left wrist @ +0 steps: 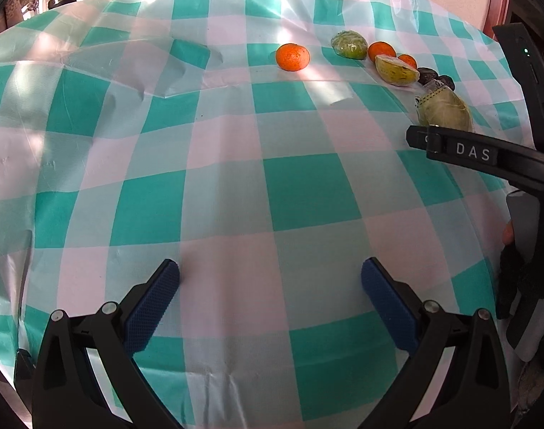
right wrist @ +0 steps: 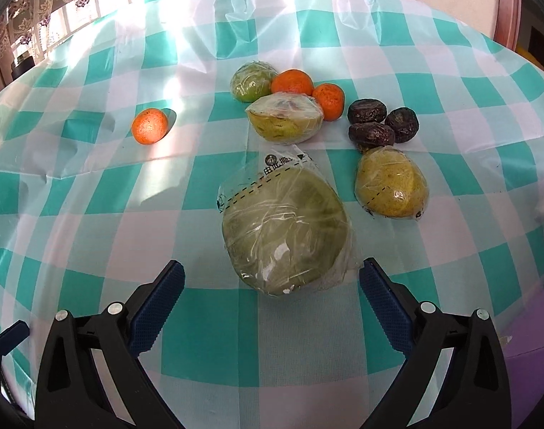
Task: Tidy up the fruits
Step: 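Grasp the orange with the left tool while the right tool grasps the bagged cabbage, then carry the orange and bagged cabbage with both tools toward the purple box, then open both tools to drop the orange and cabbage into the box, then move both open tools back over the remaining fruit on the table, then grasp the bagged yellow fruit with the right tool while the left grasps the bagged melon half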
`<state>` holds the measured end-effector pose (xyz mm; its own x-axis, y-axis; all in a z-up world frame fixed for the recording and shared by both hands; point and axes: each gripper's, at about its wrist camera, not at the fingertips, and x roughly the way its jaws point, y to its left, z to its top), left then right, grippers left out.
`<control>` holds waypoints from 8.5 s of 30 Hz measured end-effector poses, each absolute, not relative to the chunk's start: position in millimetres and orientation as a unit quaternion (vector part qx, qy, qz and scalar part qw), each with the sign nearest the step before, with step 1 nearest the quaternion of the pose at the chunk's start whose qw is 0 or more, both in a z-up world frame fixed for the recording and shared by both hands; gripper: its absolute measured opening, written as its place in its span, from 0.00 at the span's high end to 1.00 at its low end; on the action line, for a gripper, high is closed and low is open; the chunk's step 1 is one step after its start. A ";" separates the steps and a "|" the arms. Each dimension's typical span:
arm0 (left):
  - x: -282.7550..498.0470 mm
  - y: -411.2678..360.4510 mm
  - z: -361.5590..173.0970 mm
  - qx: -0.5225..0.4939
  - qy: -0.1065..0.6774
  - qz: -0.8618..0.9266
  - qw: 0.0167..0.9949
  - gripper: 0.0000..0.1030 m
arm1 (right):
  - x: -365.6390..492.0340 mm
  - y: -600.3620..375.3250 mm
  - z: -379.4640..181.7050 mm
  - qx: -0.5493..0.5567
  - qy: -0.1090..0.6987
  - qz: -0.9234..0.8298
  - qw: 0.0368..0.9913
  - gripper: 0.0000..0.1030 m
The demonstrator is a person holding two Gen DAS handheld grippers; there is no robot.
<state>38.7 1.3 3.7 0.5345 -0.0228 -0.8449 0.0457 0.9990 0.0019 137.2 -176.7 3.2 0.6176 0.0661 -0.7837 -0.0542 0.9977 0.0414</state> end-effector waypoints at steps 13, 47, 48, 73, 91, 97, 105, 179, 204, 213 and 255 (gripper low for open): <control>201.9 -4.4 22.6 -0.036 0.439 -0.029 0.897 0.06 | 136.0 -197.5 7.8 0.093 0.392 0.048 0.914 0.45; 180.8 -11.8 10.7 -0.113 0.383 -0.051 0.915 0.61 | 133.7 -213.5 3.2 0.158 0.382 0.122 0.903 0.45; 164.5 -11.4 11.4 -0.123 0.384 -0.051 0.914 0.61 | 132.9 -212.4 3.5 0.156 0.382 0.129 0.902 0.45; -53.9 10.9 13.5 -0.087 0.364 -0.055 0.926 0.61 | -22.9 -190.2 10.3 0.099 0.360 0.169 0.912 0.45; -99.4 -77.8 75.0 0.023 0.319 -0.103 0.942 0.61 | -112.1 -277.8 102.7 0.133 0.296 0.131 0.937 0.45; -104.2 -137.8 106.8 0.062 0.296 -0.153 0.941 0.61 | -131.2 -338.0 130.3 0.126 0.287 0.073 0.947 0.44; -96.9 -234.3 123.2 0.134 0.287 -0.212 0.924 0.61 | -119.5 -403.0 122.2 0.068 0.344 -0.017 0.936 0.44; 16.2 -4.5 11.1 -0.087 0.363 0.056 0.926 0.02 | 15.0 -211.2 36.6 0.012 0.352 0.015 0.936 0.05; 19.7 8.4 -2.8 -0.150 0.391 0.005 0.908 0.02 | 196.5 -242.6 -8.0 0.056 0.438 -0.115 0.890 0.18; 25.3 5.9 -6.3 -0.139 0.412 0.013 0.900 0.02 | 183.1 -246.9 -3.5 0.095 0.411 -0.070 0.904 0.44; 254.7 -143.8 -1.5 -0.008 0.409 -0.108 0.906 0.42 | 157.5 -295.2 15.0 0.250 0.279 -0.029 0.927 0.44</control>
